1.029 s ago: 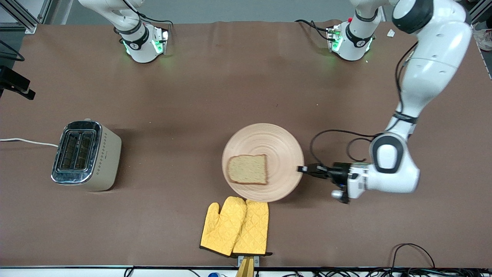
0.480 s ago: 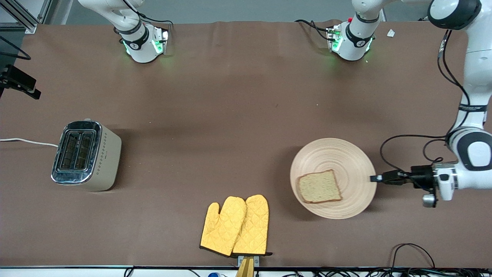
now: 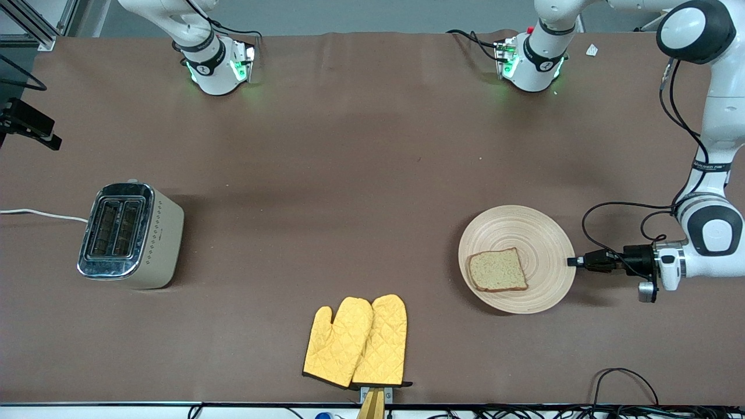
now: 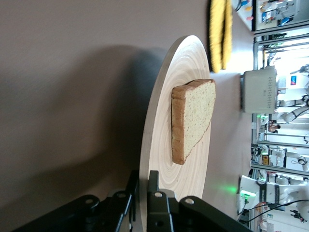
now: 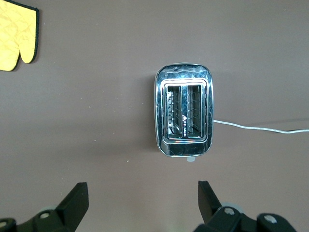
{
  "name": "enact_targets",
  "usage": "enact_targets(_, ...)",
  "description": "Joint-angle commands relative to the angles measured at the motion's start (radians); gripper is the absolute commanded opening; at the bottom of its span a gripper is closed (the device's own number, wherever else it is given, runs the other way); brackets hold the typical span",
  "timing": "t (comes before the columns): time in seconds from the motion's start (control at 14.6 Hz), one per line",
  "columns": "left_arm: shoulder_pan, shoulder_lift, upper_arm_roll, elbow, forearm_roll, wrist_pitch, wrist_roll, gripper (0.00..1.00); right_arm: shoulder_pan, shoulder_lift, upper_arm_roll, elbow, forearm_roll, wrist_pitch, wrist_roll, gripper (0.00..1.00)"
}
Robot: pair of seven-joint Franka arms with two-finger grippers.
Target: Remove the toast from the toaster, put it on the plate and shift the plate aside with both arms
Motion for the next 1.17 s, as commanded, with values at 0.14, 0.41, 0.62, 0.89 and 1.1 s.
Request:
enact_targets(0.14, 0.0, -0.012, 0.034, 0.017, -0.004, 0.014, -0.031, 0.02, -0.002, -0.007, 0.004, 0.002, -0.017, -0.007, -0.003, 1.0)
enact_targets(0.41, -0.003, -0.017, 0.045, 0.021, -0.006, 0.077, -0.077, 0.65, 0.0, -0.006, 0.006, 0.002, -0.017, -0.006, -0.002, 1.0)
enact_targets(0.62, -0.003, -0.035, 0.047, 0.062, 0.004, 0.08, -0.14, 1.0, -0.002, -0.006, 0.004, 0.002, -0.017, -0.006, -0.002, 1.0)
enact_targets(0.89, -0.026, -0.139, 0.062, 0.108, 0.164, 0.083, -0.273, 1.0, 0.0, -0.006, 0.004, 0.002, -0.017, -0.006, 0.0, 1.0)
enact_targets(1.1, -0.106, -0.296, 0.062, 0.11, 0.336, 0.083, -0.512, 1.0, 0.001, -0.006, 0.006, 0.002, -0.017, -0.006, 0.0, 1.0)
